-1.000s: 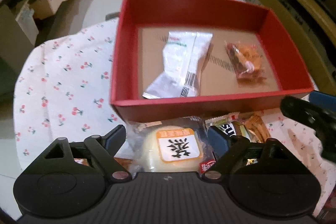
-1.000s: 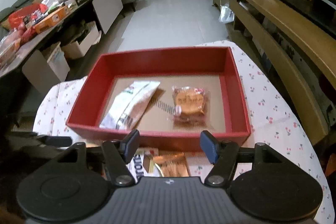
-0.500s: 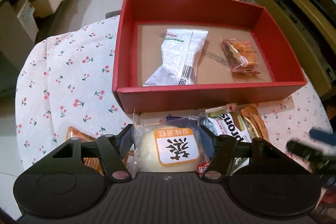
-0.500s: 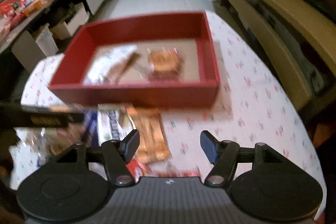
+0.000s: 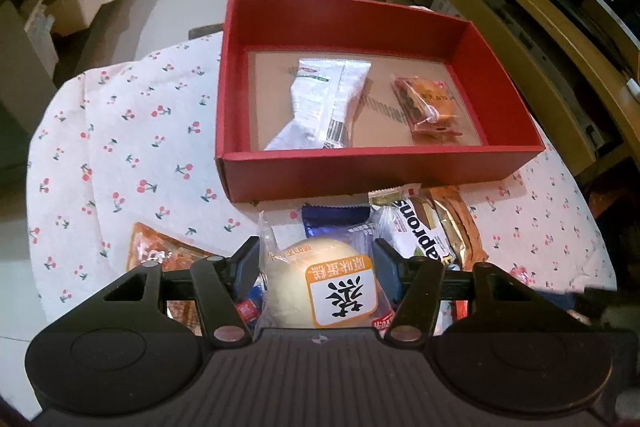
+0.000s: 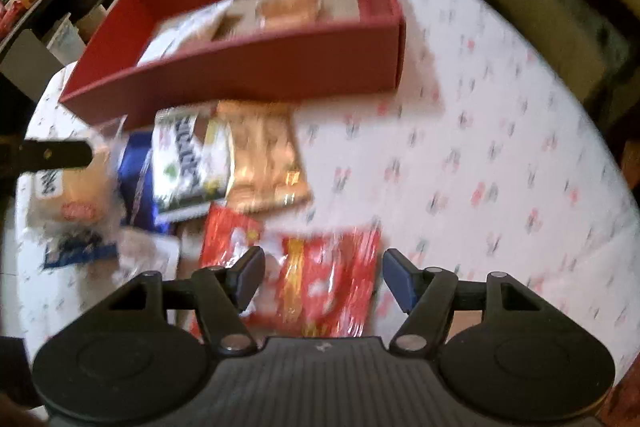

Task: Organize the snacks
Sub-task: 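Grasp the red Trolli bag with the right gripper while the left holds the bun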

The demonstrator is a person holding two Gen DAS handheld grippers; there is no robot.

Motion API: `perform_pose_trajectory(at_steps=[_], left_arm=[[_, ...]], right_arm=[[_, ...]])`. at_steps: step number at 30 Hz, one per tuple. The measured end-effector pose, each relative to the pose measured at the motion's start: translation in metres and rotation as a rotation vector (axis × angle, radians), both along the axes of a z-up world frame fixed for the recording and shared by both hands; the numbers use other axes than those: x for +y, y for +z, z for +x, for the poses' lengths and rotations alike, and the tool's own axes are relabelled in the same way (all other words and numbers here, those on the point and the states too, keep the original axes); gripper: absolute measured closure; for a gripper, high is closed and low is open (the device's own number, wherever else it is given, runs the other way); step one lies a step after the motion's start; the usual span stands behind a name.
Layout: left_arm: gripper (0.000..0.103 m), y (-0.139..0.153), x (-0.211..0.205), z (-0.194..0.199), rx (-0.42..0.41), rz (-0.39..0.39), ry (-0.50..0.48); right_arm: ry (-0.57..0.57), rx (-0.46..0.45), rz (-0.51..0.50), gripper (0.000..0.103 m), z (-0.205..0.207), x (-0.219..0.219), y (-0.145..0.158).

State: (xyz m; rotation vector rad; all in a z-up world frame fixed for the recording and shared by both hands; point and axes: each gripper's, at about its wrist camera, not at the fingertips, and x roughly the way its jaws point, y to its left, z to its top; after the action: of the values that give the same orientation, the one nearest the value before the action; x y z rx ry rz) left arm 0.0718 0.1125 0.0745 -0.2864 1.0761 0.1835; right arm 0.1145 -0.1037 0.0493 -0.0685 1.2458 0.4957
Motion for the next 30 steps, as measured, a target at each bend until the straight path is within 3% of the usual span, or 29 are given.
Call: perform_pose_trajectory(at_steps=[6, 11, 16, 21, 27, 30], left_arm=[[0.037, -0.003, -0.004, 0.003, 0.008, -0.005, -0.017], [0.036, -0.003, -0.004, 0.002, 0.007, -0.004, -0.023], [0.036, -0.003, -0.007, 0.002, 0.007, 0.007, -0.04], [0.036, -0.006, -0.013, 0.005, 0.015, 0.006, -0.066], [0.035, -0.01, -0.016, 0.01, 0.03, -0.004, -0.082], [0.034, -0.011, -0.013, 0.01, 0.033, -0.014, -0.081]], right_arm=[[0.117, 0.103, 0.007, 0.037, -0.051, -0.002, 0.004], [0.162, 0.01, -0.084, 0.037, -0.063, -0.008, 0.017], [0.5, -0.067, -0.181, 0.037, -0.082, 0.005, 0.027], [0.803, -0.206, -0.31, 0.037, -0.107, 0.028, 0.022], [0.959, -0.259, -0.296, 0.037, -0.103, 0.061, 0.007], [0.895, -0.212, -0.256, 0.037, -0.087, 0.069, 0.003]])
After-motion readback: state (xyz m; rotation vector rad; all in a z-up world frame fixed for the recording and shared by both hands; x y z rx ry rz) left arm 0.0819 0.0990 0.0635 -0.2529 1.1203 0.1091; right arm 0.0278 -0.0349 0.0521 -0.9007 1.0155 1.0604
